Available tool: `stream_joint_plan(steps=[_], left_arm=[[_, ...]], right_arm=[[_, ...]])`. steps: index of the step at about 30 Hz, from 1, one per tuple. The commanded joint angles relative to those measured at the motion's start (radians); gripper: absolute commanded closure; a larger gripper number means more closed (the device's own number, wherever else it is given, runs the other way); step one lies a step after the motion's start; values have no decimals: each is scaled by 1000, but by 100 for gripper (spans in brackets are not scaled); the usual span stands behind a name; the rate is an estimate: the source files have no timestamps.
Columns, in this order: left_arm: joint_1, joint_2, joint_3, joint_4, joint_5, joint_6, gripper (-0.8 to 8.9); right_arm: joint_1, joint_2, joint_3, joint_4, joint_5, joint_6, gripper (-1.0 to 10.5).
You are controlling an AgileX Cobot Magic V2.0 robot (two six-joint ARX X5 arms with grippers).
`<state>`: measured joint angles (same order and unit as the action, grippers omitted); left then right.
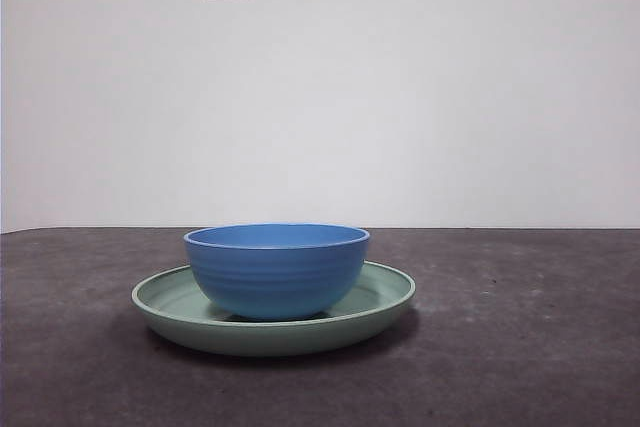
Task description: Pick up the blue bowl, put it on the green plate, put it on desk
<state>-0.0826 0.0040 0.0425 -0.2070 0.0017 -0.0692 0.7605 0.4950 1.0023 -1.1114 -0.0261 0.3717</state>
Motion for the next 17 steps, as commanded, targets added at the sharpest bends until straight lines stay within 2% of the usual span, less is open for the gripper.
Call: stream_joint_plan(steps=[1, 6, 7, 10, 15, 17], left_arm=[[0, -1, -20, -6, -2, -3, 787], [0, -1, -20, -6, -2, -2, 787], [0, -1, -20, -5, -2, -2, 787], [0, -1, -20, -5, -2, -2, 787], [0, -1, -20, -5, -2, -2, 787], [0, -1, -20, -5, -2, -2, 787]], right_arm=[[10, 6, 6, 11, 1, 6, 920], [-5, -19, -8, 25, 1, 5, 920], [-27, -29, -16, 30, 0, -18, 920], [-161, -93, -93, 124, 2, -83, 920], [-464, -297, -422, 559, 4, -238, 920], [-559, -368, -550, 679, 3, -280, 920]])
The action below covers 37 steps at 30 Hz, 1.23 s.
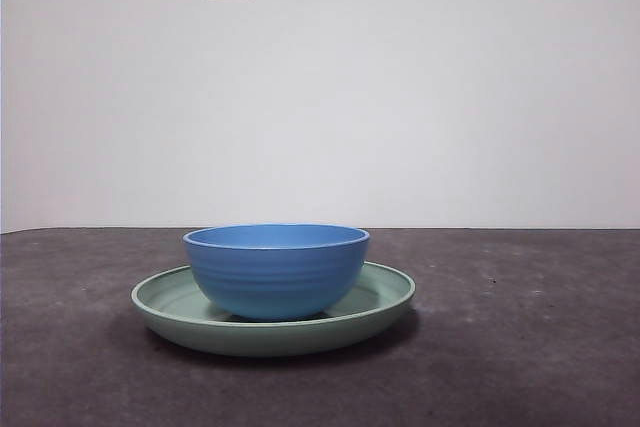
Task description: Pick up the blue bowl, put it on the green plate, put it on desk
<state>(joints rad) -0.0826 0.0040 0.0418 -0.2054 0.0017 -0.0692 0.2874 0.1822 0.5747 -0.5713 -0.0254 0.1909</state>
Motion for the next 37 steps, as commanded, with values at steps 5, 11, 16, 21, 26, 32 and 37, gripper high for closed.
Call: stream_joint_plan(steps=[5, 11, 16, 21, 26, 32, 37], left_arm=[[0, -1, -19, -7, -2, -3, 787], [0, -1, -19, -6, -2, -2, 787], [0, -1, -19, -5, -2, -2, 787], [0, -1, -19, -5, -2, -3, 787], [0, -1, -19, -5, -2, -2, 787], [0, -1, -19, -5, -2, -2, 787], [0, -1, -19, -5, -2, -2, 787]], right_arm=[[-238, -182, -384, 335, 35, -116, 920], [-274, -179, -555, 425, 61, -122, 920], [-269, -179, -563, 415, 73, -145, 920], [-269, -179, -563, 397, 71, -146, 920], [-269, -179, -563, 399, 75, -146, 920], [-269, -179, -563, 406, 76, -146, 920], [-269, -179, -563, 414, 76, -146, 920]])
